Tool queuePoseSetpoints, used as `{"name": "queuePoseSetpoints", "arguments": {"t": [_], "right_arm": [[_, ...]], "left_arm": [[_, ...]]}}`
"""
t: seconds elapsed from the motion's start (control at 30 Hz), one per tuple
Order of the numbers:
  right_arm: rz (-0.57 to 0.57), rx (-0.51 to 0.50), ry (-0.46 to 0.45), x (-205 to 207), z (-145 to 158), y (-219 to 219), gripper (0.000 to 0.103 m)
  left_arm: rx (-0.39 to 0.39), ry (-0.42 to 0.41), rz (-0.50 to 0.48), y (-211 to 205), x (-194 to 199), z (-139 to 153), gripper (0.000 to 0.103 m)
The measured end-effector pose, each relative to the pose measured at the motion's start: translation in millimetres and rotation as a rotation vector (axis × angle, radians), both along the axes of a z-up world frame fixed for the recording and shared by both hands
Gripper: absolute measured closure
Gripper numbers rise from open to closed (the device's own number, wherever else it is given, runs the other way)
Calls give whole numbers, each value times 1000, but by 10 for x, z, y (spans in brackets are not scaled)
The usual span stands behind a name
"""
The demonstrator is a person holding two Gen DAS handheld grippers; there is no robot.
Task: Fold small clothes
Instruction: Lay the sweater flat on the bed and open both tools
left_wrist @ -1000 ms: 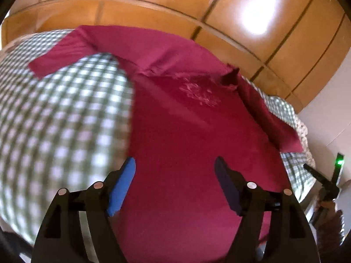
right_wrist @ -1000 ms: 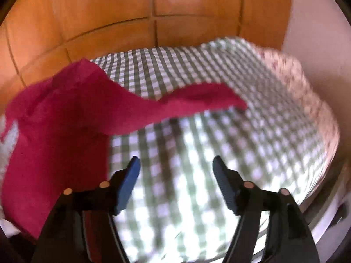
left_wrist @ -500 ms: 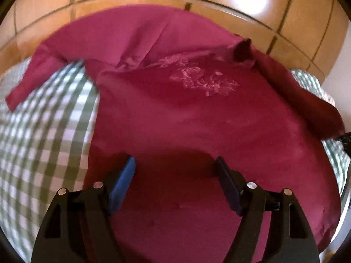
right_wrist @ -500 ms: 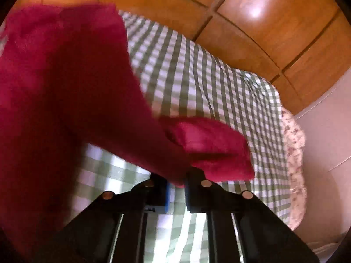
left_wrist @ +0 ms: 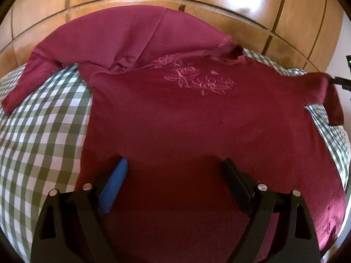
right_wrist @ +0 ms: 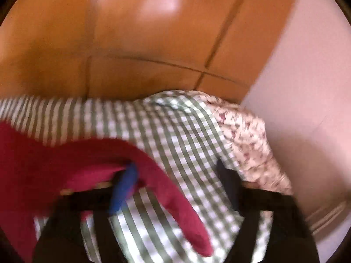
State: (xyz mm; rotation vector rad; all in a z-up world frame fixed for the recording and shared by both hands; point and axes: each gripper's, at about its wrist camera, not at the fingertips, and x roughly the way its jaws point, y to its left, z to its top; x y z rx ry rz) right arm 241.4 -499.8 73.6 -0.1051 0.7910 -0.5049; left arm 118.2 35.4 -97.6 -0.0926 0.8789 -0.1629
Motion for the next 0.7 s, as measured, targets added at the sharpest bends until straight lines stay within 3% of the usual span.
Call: {"name": "queuePoseSetpoints", "arguments": {"t": [0.27, 0.43, 0.57, 0.7], "right_arm": [[-56, 134, 30, -494, -391, 69, 21], [99, 318, 41, -864, -589, 701, 21], [282, 371, 48, -950, -660, 1507, 20], [430, 389, 109, -1004, -856, 2246, 18]], "left_arm": [[-1, -3, -4, -21, -1, -13, 14], [-4, -2, -3, -26, 3, -5, 13], [-47, 11, 21, 65, -8, 108, 14], [-140, -13, 180, 612, -75, 324, 14]]}}
